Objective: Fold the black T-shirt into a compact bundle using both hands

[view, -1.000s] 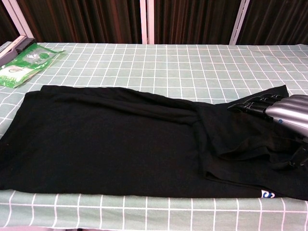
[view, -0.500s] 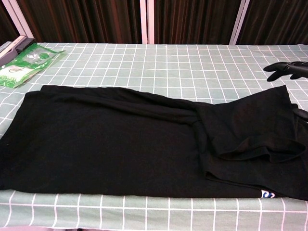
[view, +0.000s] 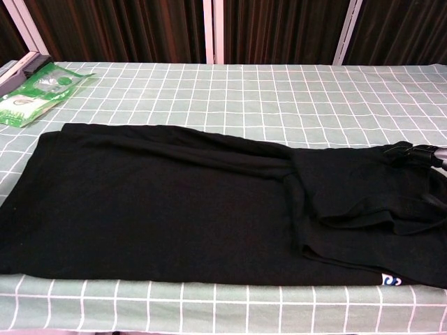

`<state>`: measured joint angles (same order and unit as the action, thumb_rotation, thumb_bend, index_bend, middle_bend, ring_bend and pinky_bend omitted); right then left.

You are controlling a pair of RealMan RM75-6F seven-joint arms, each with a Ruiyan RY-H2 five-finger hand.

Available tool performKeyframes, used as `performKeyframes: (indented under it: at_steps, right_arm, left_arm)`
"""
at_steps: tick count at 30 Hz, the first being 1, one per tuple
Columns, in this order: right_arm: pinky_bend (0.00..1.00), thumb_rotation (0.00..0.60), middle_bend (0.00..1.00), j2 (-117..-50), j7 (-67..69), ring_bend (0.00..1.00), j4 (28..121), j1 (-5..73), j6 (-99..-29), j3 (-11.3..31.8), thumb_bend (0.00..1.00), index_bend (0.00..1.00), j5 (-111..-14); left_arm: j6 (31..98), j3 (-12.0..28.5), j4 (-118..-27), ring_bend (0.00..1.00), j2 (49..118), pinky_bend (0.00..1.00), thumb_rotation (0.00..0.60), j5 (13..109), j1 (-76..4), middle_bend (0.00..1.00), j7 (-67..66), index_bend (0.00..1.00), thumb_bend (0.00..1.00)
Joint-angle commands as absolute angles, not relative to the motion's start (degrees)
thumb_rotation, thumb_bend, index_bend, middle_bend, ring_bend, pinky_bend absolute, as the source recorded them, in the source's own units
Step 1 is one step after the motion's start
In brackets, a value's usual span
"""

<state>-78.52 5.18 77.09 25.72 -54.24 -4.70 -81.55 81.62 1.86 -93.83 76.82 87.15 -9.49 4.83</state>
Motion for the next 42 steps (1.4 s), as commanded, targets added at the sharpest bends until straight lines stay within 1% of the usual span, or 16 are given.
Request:
performKeyframes:
  at_steps: [1, 3, 4, 5, 6, 7, 10, 11, 13, 17, 21, 24, 29, 37, 42]
  right_arm:
    - [0.22, 0.6, 0.19, -77.95, 8.46, 0.01, 77.3, 24.39, -58.62, -3.9, 0.51, 0.06, -83.6]
    - [0.22, 0.6, 0.19, -76.21, 11.28, 0.01, 78.84, 23.47, -62.7, -3.23, 0.47, 0.06, -85.61]
    - [0.22, 0.6, 0.19, -75.18, 12.49, 0.01, 79.74, 23.11, -64.39, -3.03, 0.44, 0.06, -86.53]
    - [0.22, 0.6, 0.19, -73.69, 13.87, 0.01, 80.98, 22.63, -66.61, -2.77, 0.39, 0.06, -87.72]
    - [0.22, 0.6, 0.19, -72.5, 14.46, 0.01, 81.9, 22.28, -68.1, -2.58, 0.36, 0.06, -88.41]
    - [0.23, 0.6, 0.19, -71.25, 14.64, 0.01, 82.92, 21.97, -69.4, -2.34, 0.31, 0.06, -88.92]
    - [0.23, 0.6, 0.19, -66.56, 14.25, 0.01, 87.47, 20.83, -73.72, -1.12, 0.24, 0.06, -89.95]
    - [0.23, 0.6, 0.18, -65.21, 14.51, 0.01, 88.91, 20.58, -74.7, -0.77, 0.23, 0.06, -90.15]
    - [0.23, 0.6, 0.18, -62.2, 14.94, 0.01, 91.81, 20.1, -76.58, 0.09, 0.21, 0.06, -90.42]
    - [0.23, 0.6, 0.18, -57.3, 13.09, 0.01, 96.62, 19.38, -78.54, 1.51, 0.18, 0.06, -90.01]
    - [0.23, 0.6, 0.17, -53.99, 12.23, 0.01, 100.51, 18.77, -79.79, 2.38, 0.14, 0.06, -90.17]
    - [0.22, 0.6, 0.17, -53.03, 11.78, 0.01, 101.94, 18.33, -80.23, 2.68, 0.1, 0.06, -90.3]
    - [0.22, 0.6, 0.17, -53.61, 12.55, 0.01, 101.87, 17.97, -79.85, 2.74, 0.08, 0.06, -90.45]
    - [0.21, 0.6, 0.17, -54.88, 13.51, 0.01, 100.69, 17.52, -79.57, 2.8, 0.07, 0.06, -90.87]
    - [0.21, 0.6, 0.17, -55.34, 13.58, 0.01, 100.28, 17.23, -79.39, 2.72, 0.07, 0.06, -91.23]
  left_arm:
    - [80.41, 2.42, -92.78, 0.08, 76.45, 0.17, 0.524, 86.56, -10.35, 0.13, 4.33, 0.24, 0.31]
    - [78.63, 2.93, -91.16, 0.08, 76.13, 0.17, 0.58, 86.16, -11.61, 0.13, 3.25, 0.26, 0.31]
    - [77.66, 3.08, -90.19, 0.08, 75.99, 0.17, 0.594, 86.25, -12.34, 0.13, 2.81, 0.27, 0.31]
    - [76.33, 3.33, -88.64, 0.08, 75.93, 0.17, 0.6, 86.31, -13.38, 0.13, 2.22, 0.28, 0.31]
    - [75.12, 3.39, -87.45, 0.08, 75.88, 0.17, 0.6, 86.44, -14.24, 0.14, 1.82, 0.28, 0.31]
    - [73.78, 3.24, -86.28, 0.08, 75.69, 0.17, 0.6, 87.06, -15.25, 0.15, 1.9, 0.29, 0.31]
    - [70.68, 3.05, -81.18, 0.11, 76.15, 0.19, 0.6, 89.03, -18.3, 0.18, 1.31, 0.31, 0.31]
    - [70.26, 3.07, -79.85, 0.13, 76.65, 0.21, 0.6, 89.37, -18.91, 0.2, 1.06, 0.32, 0.32]
    - [69.86, 2.95, -76.39, 0.15, 78.04, 0.23, 0.6, 90.54, -20.14, 0.21, 0.37, 0.33, 0.32]
    - [71.54, 2.85, -70.54, 0.15, 81.06, 0.23, 0.6, 92.52, -21.26, 0.21, 0.18, 0.33, 0.31]
    - [71.92, 2.39, -66.49, 0.13, 83.36, 0.21, 0.6, 93.14, -21.95, 0.2, 0.32, 0.29, 0.23]
    - [70.99, 2.23, -64.35, 0.09, 84.98, 0.19, 0.6, 92.57, -22.5, 0.15, -0.53, 0.25, 0.17]
    - [68.93, 1.67, -62.87, 0.07, 86.16, 0.17, 0.6, 91.55, -23.25, 0.1, -3.22, 0.19, 0.16]
    - [67.52, 1.27, -61.61, 0.07, 86.66, 0.17, 0.6, 90.51, -24.03, 0.1, -8.41, 0.19, 0.16]
    - [65.67, 0.91, -62.7, 0.07, 85.52, 0.17, 0.6, 89.49, -24.6, 0.1, -10.18, 0.19, 0.16]
